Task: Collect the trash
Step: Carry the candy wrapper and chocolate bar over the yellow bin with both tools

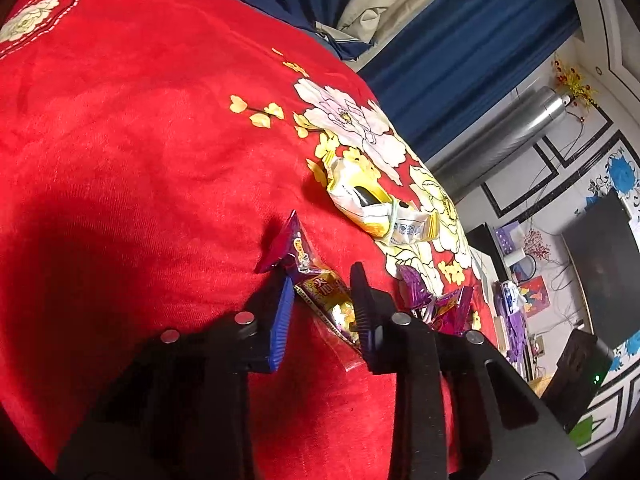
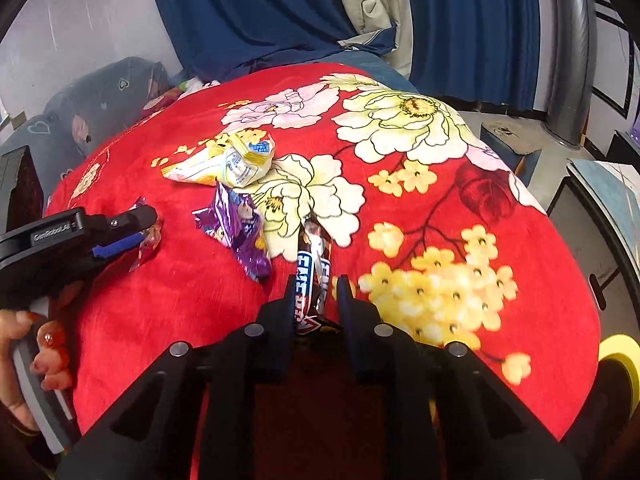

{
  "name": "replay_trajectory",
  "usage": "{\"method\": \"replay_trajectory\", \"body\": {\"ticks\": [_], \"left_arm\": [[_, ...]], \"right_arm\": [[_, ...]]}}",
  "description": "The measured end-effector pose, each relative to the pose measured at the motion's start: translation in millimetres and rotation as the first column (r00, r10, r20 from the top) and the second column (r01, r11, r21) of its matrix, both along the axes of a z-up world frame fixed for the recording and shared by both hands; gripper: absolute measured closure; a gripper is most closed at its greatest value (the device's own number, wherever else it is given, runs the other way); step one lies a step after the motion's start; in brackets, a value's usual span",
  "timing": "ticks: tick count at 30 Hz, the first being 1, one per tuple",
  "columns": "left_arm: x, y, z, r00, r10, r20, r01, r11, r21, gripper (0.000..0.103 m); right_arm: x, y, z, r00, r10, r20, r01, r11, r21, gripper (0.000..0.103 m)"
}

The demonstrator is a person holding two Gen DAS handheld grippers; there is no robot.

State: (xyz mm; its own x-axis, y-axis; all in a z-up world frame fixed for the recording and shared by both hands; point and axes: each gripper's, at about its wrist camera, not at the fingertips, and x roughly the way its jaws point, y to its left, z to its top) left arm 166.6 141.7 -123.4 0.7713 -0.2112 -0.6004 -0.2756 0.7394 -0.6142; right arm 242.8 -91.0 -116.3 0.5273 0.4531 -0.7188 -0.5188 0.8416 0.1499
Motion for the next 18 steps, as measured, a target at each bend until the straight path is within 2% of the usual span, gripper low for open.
{"method": "replay_trajectory", "body": {"ticks": [4, 7, 13, 18], "left_arm": [[-1.3, -1.1, 0.3, 1.000, -0.012, 0.007, 0.012, 1.000, 0.000, 0.088], [-7.3, -0.5, 0.5, 0.999, -0.021, 0.028, 0.022, 0.999, -0.027, 0.089], [-18.4, -6.5, 10.1, 0.997, -0.043, 0.060, 0.044, 0.999, -0.017, 0.090], [-30.0, -28.2, 35.8, 0.988, -0.093, 0.120, 0.081, 0.991, 0.102, 0.090]], "right_arm": [[-6.8, 0.3, 0.8, 1.000, 0.002, 0.003, -0.002, 1.000, 0.002, 0.085], [-11.1, 0.5, 3.2, 1.000, 0.006, 0.000, -0.006, 1.000, 0.010, 0.086], [-22.3, 2.3, 11.8, 0.999, 0.032, 0.002, -0.032, 0.999, 0.036, 0.086], [-33.0, 4.0, 23.0, 0.998, 0.057, 0.019, -0.058, 0.997, 0.059, 0.086]]}}
